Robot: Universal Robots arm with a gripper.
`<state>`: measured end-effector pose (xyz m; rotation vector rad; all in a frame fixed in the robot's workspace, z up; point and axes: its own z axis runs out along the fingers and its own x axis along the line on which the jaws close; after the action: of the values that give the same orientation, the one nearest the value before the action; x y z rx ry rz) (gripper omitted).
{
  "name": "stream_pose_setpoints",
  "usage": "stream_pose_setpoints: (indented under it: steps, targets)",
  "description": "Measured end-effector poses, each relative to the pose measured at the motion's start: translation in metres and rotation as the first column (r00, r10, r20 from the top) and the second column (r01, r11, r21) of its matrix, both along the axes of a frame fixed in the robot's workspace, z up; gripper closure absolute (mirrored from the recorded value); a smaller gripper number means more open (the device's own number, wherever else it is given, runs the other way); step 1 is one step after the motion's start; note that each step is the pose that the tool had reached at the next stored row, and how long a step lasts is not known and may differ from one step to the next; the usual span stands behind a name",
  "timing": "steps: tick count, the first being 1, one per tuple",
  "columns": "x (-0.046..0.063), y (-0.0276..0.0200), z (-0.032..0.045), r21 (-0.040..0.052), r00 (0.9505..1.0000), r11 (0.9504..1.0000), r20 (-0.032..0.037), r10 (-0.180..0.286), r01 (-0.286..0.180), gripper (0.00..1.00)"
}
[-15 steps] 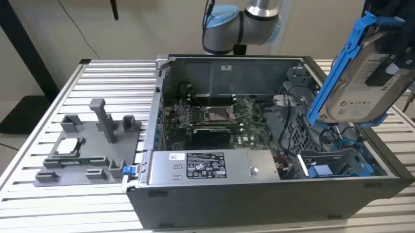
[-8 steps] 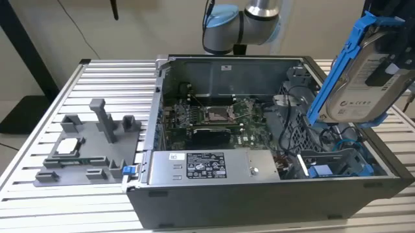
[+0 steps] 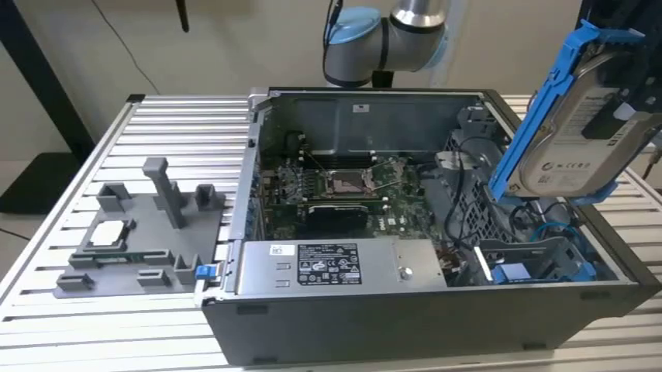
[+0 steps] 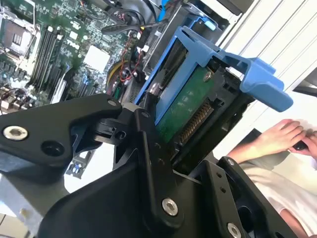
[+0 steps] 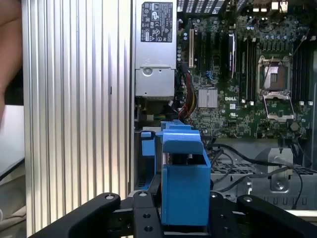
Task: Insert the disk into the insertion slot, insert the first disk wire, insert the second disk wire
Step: 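Insert the disk into the insertion slot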
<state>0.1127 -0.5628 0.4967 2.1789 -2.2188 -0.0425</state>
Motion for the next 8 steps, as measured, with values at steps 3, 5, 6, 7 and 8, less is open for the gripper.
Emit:
stream_pose_setpoints:
  steps: [3, 5, 6, 7, 8]
  targets:
    - [0.0000, -0.0001, -0.0006, -0.0001, 1.0000, 1.0000, 0.0000, 0.000, 0.000, 1.00]
    - [0.0000, -0.0001, -0.0006, -0.0002, 1.0000, 1.0000, 0.0000, 0.000, 0.000, 1.00]
    - [0.0000, -0.0001, -0.0007, 0.0000, 1.0000, 1.0000, 0.0000, 0.000, 0.000, 1.00]
    - [0.0000, -0.0001, -0.0007, -0.0001, 1.0000, 1.0000, 0.0000, 0.000, 0.000, 1.00]
    - [0.0000, -0.0001, -0.0007, -0.0001, 1.0000, 1.0000, 0.0000, 0.000, 0.000, 1.00]
